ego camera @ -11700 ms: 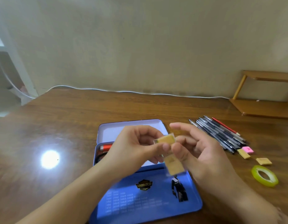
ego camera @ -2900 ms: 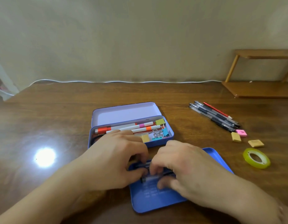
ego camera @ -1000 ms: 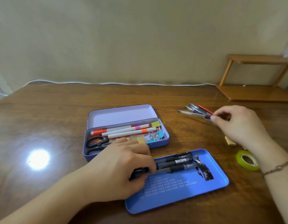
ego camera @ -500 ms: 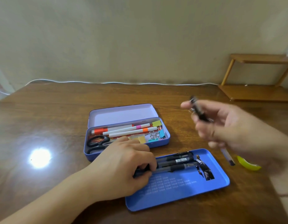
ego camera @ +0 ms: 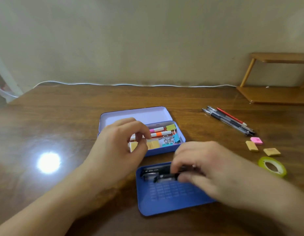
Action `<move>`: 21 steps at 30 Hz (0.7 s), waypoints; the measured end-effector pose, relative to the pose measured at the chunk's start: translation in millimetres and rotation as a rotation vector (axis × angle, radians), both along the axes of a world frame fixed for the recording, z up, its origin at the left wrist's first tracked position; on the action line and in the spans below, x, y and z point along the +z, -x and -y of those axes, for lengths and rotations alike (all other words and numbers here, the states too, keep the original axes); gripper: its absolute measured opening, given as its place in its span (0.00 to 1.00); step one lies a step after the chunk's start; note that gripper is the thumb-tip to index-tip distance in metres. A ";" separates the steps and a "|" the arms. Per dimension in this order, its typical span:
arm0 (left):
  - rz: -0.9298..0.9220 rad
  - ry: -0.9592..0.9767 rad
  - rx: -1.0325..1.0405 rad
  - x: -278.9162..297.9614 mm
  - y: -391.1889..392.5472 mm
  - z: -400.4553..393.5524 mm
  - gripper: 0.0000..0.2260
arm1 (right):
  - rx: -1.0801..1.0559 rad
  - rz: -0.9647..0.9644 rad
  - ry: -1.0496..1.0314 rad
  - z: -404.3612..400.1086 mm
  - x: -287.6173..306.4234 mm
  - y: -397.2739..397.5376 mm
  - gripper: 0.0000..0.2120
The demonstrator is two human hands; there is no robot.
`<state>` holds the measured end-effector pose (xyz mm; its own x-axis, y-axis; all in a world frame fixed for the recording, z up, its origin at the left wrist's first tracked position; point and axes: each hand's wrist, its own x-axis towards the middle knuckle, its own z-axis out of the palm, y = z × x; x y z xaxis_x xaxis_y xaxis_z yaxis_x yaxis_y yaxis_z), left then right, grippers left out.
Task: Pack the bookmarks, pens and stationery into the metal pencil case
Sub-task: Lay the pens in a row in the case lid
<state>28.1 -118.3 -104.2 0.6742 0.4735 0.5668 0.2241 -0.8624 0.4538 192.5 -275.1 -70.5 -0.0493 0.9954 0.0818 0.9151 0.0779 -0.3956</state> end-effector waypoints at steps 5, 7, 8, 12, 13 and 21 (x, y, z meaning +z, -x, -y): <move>-0.082 -0.055 -0.063 -1.1 -1.2 4.0 0.08 | 0.056 0.093 -0.060 -8.9 -25.1 20.0 0.08; -0.131 -0.060 -0.123 -0.2 -0.4 4.4 0.08 | 0.068 0.165 -0.096 -11.8 -30.4 19.6 0.07; -0.168 -0.069 -0.162 0.2 0.3 4.3 0.08 | 0.052 0.182 -0.098 -12.7 -31.1 18.8 0.07; -0.322 -0.131 -0.312 -1.1 1.7 4.5 0.06 | -0.063 0.202 -0.123 -12.6 -25.9 12.3 0.08; -0.353 -0.152 -0.326 -1.4 2.0 4.8 0.07 | -0.105 0.213 -0.135 -12.8 -21.2 10.5 0.08; -0.432 -0.276 -0.328 -2.7 -0.6 12.9 0.08 | -0.359 0.159 0.275 14.2 22.5 -56.4 0.16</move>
